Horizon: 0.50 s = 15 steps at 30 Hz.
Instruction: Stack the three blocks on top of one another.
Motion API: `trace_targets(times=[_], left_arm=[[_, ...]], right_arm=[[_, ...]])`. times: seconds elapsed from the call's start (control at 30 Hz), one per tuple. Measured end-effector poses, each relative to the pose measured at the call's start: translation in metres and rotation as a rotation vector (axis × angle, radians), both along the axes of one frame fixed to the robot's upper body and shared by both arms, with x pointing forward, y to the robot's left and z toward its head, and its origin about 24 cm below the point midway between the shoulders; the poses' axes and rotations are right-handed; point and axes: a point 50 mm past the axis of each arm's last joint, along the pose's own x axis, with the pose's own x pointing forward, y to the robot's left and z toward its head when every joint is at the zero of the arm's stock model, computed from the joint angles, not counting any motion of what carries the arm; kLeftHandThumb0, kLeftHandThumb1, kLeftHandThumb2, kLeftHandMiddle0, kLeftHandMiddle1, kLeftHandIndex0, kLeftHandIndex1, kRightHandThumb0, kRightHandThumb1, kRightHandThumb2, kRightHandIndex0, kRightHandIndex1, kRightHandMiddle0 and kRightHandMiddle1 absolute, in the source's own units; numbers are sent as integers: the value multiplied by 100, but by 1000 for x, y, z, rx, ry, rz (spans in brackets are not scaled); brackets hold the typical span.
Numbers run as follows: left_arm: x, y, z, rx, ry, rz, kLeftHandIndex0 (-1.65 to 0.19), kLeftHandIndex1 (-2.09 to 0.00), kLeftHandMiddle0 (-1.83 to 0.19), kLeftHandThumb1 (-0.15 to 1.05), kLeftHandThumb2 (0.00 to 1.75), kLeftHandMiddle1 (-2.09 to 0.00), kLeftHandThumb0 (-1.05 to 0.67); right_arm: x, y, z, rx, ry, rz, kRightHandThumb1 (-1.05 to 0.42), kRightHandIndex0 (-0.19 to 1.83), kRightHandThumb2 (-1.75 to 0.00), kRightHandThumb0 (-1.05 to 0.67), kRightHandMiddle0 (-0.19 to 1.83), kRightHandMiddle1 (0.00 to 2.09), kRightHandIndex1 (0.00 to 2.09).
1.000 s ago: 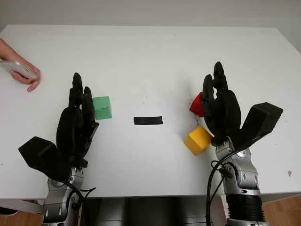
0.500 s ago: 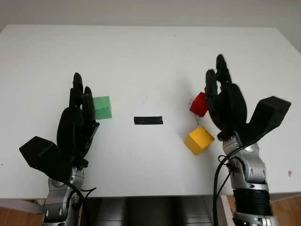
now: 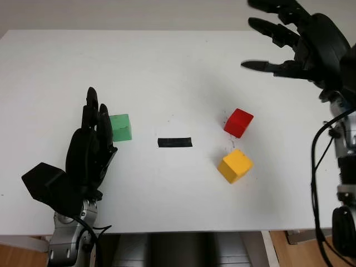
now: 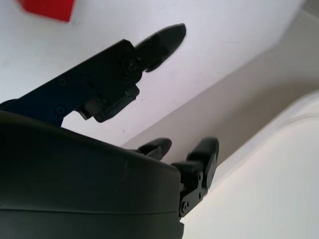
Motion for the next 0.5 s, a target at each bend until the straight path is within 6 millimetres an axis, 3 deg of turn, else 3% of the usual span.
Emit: trace_targets(times=[0.17, 0.3, 0.5], left_arm=[[0, 2, 1, 11, 6, 1, 19, -2, 19, 105, 60, -3, -80], [0, 3, 3, 17, 1, 0, 19, -2, 19, 105, 61, -4, -80], [0, 4, 4, 31, 10, -2, 19, 0, 19, 105, 61, -1, -80]], right_arm=[[4, 4, 4, -372, -33, -10, -68, 58, -8, -60, 61, 15, 7], [5, 15, -2, -705, -36, 38, -72, 53, -7, -54, 56, 9, 4], [-1, 22, -19, -970, -60, 158, -77, 52, -7, -50, 54, 7, 5]])
